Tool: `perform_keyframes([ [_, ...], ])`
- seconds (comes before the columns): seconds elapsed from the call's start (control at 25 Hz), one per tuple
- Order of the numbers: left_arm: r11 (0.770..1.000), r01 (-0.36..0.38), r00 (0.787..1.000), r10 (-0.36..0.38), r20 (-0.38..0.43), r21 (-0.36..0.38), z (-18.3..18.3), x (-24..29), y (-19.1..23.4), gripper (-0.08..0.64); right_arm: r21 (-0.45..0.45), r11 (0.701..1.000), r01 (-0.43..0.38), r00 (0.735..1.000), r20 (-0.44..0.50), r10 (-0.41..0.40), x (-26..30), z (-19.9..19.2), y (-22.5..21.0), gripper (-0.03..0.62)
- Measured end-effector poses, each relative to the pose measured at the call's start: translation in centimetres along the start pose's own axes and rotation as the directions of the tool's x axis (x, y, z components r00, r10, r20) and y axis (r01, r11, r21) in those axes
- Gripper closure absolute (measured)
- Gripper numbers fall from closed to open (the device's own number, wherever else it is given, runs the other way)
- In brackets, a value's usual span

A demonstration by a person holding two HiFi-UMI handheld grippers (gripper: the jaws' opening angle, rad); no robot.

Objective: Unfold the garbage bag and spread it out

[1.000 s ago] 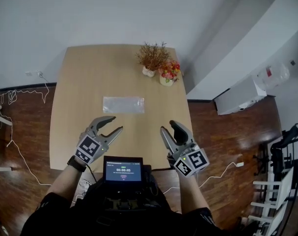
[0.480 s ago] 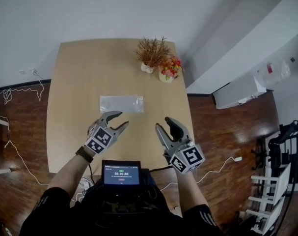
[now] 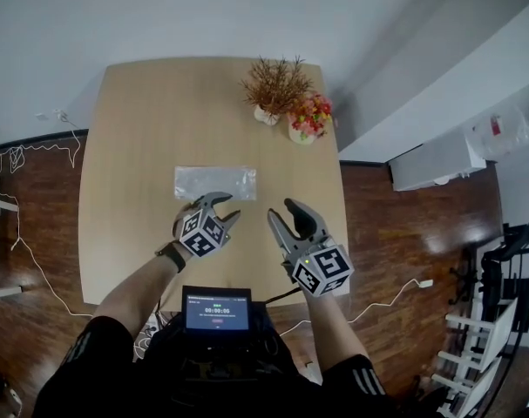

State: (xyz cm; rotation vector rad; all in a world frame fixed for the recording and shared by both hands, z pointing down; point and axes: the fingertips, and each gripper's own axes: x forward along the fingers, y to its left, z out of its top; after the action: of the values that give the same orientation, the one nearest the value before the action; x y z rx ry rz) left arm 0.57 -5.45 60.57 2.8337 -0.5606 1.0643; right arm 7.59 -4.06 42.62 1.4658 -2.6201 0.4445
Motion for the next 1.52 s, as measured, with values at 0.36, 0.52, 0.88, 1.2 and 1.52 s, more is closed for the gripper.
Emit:
perform_keyframes([
  [0.36,0.998,0.056,0.984,-0.058,-0.167,-0.016,-3.1,8.9,-0.3,0.388,0.063,0.998,-0.013,0.995,-0.094,0.019,2.5,-4.4,-3.6,0.400],
  [0.52,0.996,0.084,0.977,-0.088,-0.194,-0.027,-3.4,11.3,-0.5,0.388,0.084,0.996,-0.030,0.993,-0.110,0.040,3.1,-6.0,-4.9,0.400],
  [0.88,0.991,0.117,0.954,-0.130,-0.271,-0.060,-5.7,14.3,-0.7,0.425,0.117,0.993,-0.027,0.986,-0.158,0.046,4.1,-8.5,-7.0,0.400],
  [1.2,0.981,0.146,0.952,-0.174,-0.251,-0.127,-5.4,14.2,-0.7,0.444,0.133,0.991,-0.034,0.983,-0.175,0.057,5.0,-9.6,-7.8,0.400],
  [1.52,0.969,0.169,0.954,-0.207,-0.217,-0.181,-5.4,14.1,-1.8,0.547,0.145,0.989,-0.031,0.980,-0.190,0.058,5.0,-10.6,-8.2,0.400],
])
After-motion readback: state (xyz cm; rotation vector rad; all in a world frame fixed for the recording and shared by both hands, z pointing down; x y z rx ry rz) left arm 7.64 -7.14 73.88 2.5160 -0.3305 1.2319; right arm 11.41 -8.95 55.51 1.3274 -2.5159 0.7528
